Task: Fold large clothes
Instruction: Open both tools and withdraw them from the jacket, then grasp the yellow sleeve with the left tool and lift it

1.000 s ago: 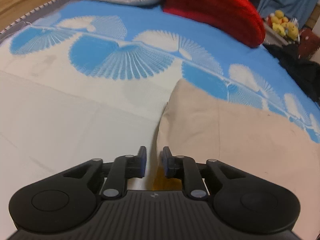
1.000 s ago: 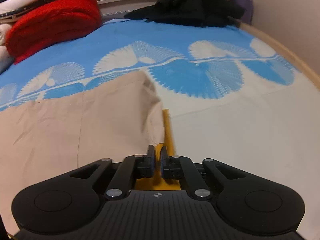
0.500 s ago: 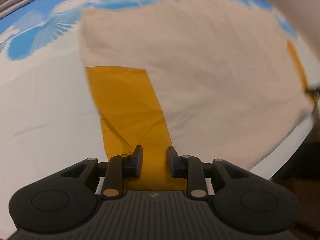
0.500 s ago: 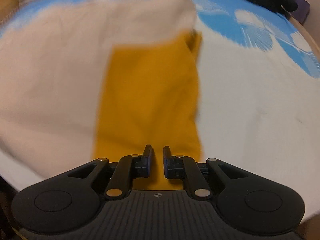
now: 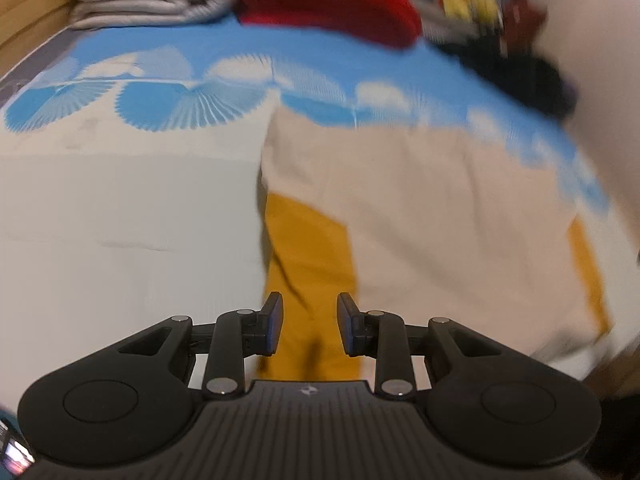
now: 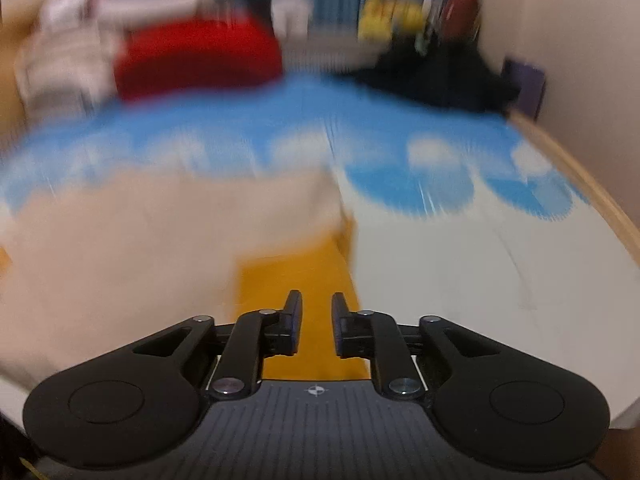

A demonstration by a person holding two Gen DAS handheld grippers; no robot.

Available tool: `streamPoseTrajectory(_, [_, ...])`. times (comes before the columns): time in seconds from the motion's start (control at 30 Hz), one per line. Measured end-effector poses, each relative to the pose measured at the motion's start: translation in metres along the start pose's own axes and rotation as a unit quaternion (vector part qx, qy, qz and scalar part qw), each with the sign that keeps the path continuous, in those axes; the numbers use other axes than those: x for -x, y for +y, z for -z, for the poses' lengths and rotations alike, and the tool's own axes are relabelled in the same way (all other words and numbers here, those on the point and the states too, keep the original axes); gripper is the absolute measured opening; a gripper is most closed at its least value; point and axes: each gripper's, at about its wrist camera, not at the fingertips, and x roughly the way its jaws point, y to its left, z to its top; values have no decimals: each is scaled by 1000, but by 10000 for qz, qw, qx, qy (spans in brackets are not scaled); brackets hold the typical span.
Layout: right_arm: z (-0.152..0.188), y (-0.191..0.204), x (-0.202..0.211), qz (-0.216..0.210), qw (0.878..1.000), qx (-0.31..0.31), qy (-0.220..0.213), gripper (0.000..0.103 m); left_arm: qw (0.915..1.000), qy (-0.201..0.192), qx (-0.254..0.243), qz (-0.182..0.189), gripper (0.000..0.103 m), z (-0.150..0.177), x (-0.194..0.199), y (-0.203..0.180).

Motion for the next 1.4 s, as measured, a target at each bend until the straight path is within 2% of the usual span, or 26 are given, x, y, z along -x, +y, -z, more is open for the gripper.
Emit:
streamPoseTrajectory(0.13, [19,39,0,-350,9992,-132,172,20,9987,-215,449,97,33,23,10,-1])
streamPoseTrajectory(0.27, [38,104,-11,-750,9958,347,402,20,9974,-233,670,159,33,49,6,-14])
streamPoseTrajectory(0.4, [43,147,-32,-1052,9902,672,632,20,9961,-151,826,252,33,68,-9,-26])
streamPoseTrajectory(0.47, [47,160,-45,-1003,9874,822,910,20,9953,-64,908,329,33,74,-17,-28])
streamPoseTrajectory(0.57, [62,173,-82,-633,9764,1164,1704,21,9926,196,1081,521,34,79,-29,-25])
streamPoseTrajectory(0.63, [65,173,-94,-396,9738,1175,1909,21,9889,444,1274,627,41,84,-39,-21])
streamPoseTrajectory(0.7, [63,171,-95,-416,9750,960,1959,21,9862,520,1451,603,45,88,-44,-15])
streamPoseTrajectory(0.8, [63,168,-90,-469,9745,1042,1933,21,9768,629,1952,620,57,93,-53,-3])
streamPoseTrajectory(0.9, [64,157,-93,-469,9744,1063,1926,21,9696,765,2259,538,60,95,-64,7])
streamPoseTrajectory(1.0, [64,149,-90,-491,9757,973,1899,21,9606,742,2624,532,61,97,-72,14])
streamPoseTrajectory(1.17, [65,138,-85,-488,9773,856,1877,21,9465,291,3169,530,62,100,-80,17])
streamPoseTrajectory(1.27, [66,135,-83,-475,9780,813,1862,21,9280,-156,3694,452,62,110,-81,16])
streamPoseTrajectory(1.3, [66,135,-81,-480,9782,809,1849,21,9246,-264,3776,435,62,113,-81,14])
streamPoseTrajectory(1.4, [65,135,-77,-486,9799,780,1769,21,9209,-558,3837,406,61,113,-85,6])
